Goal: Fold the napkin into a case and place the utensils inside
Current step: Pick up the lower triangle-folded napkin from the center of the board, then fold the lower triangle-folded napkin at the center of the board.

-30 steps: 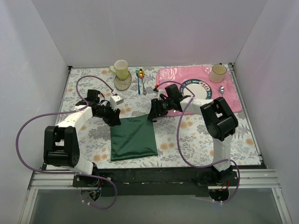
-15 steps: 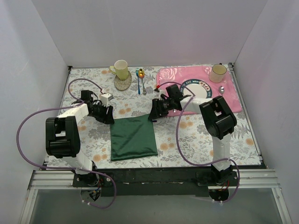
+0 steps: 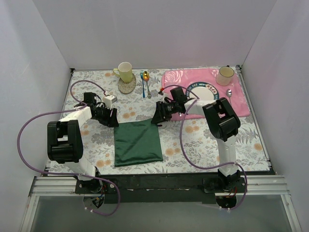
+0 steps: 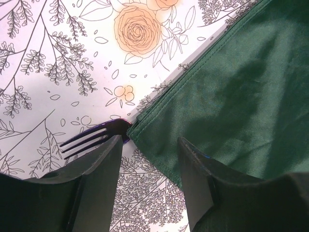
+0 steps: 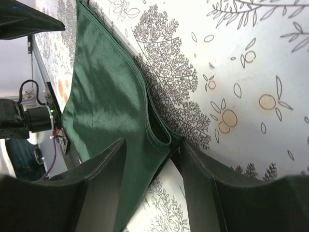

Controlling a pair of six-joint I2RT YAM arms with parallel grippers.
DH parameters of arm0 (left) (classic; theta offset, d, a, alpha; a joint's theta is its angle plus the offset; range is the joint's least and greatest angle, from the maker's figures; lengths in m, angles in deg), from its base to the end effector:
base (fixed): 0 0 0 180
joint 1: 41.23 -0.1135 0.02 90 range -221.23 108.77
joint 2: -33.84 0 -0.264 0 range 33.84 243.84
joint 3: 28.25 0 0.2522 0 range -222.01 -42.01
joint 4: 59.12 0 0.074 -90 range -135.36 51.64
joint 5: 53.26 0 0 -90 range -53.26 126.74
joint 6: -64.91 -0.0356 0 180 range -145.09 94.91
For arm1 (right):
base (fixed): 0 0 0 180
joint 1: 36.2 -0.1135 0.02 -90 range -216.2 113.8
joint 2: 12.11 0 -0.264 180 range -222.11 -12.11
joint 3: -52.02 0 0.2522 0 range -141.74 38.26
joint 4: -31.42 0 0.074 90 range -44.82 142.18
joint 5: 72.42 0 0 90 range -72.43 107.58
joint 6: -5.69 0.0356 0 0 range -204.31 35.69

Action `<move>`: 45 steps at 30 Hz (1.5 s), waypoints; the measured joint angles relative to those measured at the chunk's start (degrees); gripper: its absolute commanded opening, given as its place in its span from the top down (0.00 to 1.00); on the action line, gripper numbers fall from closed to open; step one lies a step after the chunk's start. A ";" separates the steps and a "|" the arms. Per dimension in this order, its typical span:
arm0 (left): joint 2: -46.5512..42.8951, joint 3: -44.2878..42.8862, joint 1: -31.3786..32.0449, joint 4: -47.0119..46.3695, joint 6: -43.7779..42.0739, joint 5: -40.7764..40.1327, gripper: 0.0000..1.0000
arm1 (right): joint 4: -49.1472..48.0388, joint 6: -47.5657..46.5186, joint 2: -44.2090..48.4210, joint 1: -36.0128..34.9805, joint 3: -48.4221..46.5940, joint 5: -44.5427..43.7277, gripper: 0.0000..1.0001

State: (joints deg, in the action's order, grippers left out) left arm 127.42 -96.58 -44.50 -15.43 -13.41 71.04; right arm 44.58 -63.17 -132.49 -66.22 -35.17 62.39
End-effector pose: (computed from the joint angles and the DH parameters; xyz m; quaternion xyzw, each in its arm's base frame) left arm 0.3024 -0.0028 0.1729 -0.0688 0.9385 -0.3019 0.1529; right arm 0.3624 0.2384 0.1314 -0.2077 0.8447 0.4676 0.1572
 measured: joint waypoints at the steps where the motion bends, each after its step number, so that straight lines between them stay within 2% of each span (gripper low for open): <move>1: 0.00 -0.15 0.00 0.02 -0.09 0.13 0.51 | -0.22 0.26 -0.39 0.00 -0.35 0.37 0.47; 5: 0.00 -0.52 0.00 0.02 -0.28 0.52 0.51 | -1.38 1.29 -1.75 0.02 -1.20 1.42 0.55; 6: 0.00 -0.57 0.00 0.00 -0.33 0.63 0.51 | -1.46 1.46 -1.92 0.02 -1.27 1.53 0.61; 8: 0.00 -0.57 -0.02 0.02 -0.35 0.81 0.51 | -1.46 1.57 -1.99 0.02 -1.27 1.60 0.66; 9: 0.00 -0.57 -0.02 0.04 -0.35 0.85 0.51 | -1.51 1.53 -1.99 0.00 -1.27 1.62 0.74; 11: 0.00 -0.57 -0.04 0.02 -0.33 0.90 0.51 | -1.60 1.16 -1.99 0.00 -1.27 1.68 0.81; 13: 0.00 -0.57 -0.09 0.02 -0.33 0.92 0.51 | -1.57 0.61 -1.99 -0.04 -1.27 1.77 0.92; 15: 0.00 -0.57 -0.22 0.02 -0.33 1.03 0.51 | -1.51 -0.74 -1.97 -0.17 -1.27 1.86 0.95; 21: -0.04 -0.57 -0.83 0.00 -0.28 1.09 0.51 | -0.74 -7.45 -1.01 -2.19 -0.92 1.25 0.99; 30: -1.05 -0.55 -2.19 0.00 -0.33 1.53 0.49 | -0.15 -18.78 4.37 -5.77 0.74 -1.42 0.99; 45: -1.46 -0.55 -4.63 -0.44 -1.38 4.09 0.47 | 0.11 -43.74 11.63 -13.31 8.09 -5.97 0.99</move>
State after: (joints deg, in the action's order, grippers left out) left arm 125.96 -97.13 -49.13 -15.86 -14.79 75.13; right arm 44.69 -106.90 -120.86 -79.53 -27.08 56.43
